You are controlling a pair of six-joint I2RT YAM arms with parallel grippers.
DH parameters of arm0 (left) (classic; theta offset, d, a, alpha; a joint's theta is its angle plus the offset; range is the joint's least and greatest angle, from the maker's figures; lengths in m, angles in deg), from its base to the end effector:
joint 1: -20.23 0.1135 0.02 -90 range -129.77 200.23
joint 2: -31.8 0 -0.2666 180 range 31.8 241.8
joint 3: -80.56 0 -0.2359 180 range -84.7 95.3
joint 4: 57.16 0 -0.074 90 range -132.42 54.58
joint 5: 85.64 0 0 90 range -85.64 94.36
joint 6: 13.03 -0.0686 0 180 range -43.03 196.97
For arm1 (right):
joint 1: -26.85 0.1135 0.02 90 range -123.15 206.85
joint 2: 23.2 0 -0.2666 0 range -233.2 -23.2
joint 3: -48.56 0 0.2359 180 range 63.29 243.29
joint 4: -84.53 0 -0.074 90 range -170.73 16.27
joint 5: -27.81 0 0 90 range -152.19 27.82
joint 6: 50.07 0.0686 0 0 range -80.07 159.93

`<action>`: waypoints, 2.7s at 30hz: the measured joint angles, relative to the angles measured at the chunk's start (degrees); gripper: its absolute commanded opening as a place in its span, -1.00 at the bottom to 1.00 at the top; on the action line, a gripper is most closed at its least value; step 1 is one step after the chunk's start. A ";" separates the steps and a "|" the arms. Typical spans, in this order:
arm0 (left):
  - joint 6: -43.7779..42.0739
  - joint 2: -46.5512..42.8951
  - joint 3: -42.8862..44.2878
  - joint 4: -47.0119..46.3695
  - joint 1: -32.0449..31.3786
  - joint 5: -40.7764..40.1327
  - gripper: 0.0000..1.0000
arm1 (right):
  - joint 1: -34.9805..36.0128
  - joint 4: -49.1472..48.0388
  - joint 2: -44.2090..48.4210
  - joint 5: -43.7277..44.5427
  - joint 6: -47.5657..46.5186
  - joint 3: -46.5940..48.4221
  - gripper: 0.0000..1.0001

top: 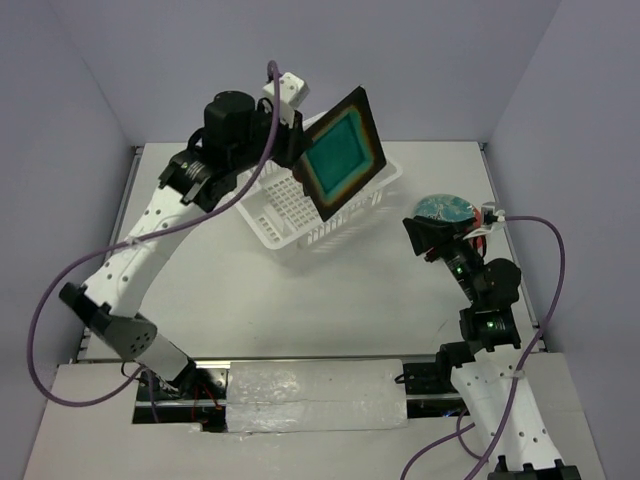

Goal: Unload the plates from the dish rack

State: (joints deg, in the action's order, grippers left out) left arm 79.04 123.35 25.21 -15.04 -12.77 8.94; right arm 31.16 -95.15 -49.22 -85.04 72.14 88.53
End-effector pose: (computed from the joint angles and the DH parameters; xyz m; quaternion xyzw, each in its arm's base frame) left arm 0.3035 -0.2036 0.4865 0.2276 0.7255 -0.2245 0.6095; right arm 0.1403 0.0373 0.3197 -0.0050 0.6256 0.3577 0.6933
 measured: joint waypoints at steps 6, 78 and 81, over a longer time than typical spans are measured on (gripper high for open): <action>8.98 -14.27 -14.16 -5.18 -4.79 3.04 -1.00 | 0.00 8.35 -1.03 5.42 1.88 4.72 0.21; 26.97 -1.62 -68.50 -59.87 -14.78 -8.81 -0.83 | 0.00 25.20 14.75 22.18 -2.08 9.77 0.41; 28.33 -1.36 -69.83 -61.66 -14.78 -9.03 -0.80 | 0.00 25.07 15.02 21.99 -2.08 9.33 0.41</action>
State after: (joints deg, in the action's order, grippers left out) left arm 107.37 121.99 -44.62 -76.70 -27.54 -0.09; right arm 31.16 -70.08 -34.21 -63.05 70.06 97.86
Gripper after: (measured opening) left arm 0.215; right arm 0.706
